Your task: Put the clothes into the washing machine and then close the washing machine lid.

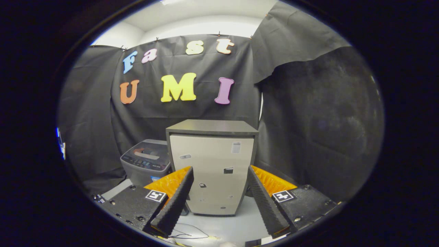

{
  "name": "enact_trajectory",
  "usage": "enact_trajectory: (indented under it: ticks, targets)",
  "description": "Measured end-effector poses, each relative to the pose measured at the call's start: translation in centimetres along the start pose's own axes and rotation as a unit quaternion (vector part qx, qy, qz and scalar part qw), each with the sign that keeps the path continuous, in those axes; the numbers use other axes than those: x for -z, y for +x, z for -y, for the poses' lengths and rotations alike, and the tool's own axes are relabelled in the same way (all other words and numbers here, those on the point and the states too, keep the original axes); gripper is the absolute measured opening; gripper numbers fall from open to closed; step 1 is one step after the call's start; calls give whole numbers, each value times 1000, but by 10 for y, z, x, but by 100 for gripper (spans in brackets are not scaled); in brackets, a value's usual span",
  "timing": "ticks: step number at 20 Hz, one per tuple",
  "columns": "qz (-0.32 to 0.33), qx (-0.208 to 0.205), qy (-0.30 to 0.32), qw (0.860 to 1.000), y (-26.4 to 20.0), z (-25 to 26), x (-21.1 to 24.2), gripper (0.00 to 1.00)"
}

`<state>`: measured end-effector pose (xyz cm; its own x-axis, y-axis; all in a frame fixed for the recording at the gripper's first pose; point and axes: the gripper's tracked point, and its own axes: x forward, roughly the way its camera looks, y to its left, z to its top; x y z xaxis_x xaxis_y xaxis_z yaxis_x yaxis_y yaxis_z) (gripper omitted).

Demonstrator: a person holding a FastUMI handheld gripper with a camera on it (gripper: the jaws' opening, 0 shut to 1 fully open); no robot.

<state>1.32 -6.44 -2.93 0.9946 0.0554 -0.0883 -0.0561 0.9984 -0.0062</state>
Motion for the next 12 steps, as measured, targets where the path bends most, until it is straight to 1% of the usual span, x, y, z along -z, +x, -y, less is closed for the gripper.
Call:
enact_trajectory:
  ticks: [9,12]
  targets:
    - [-15,13,17,1000,-14,4,10,98]
    - [-13,15,14,1000,-19,5,10,98]
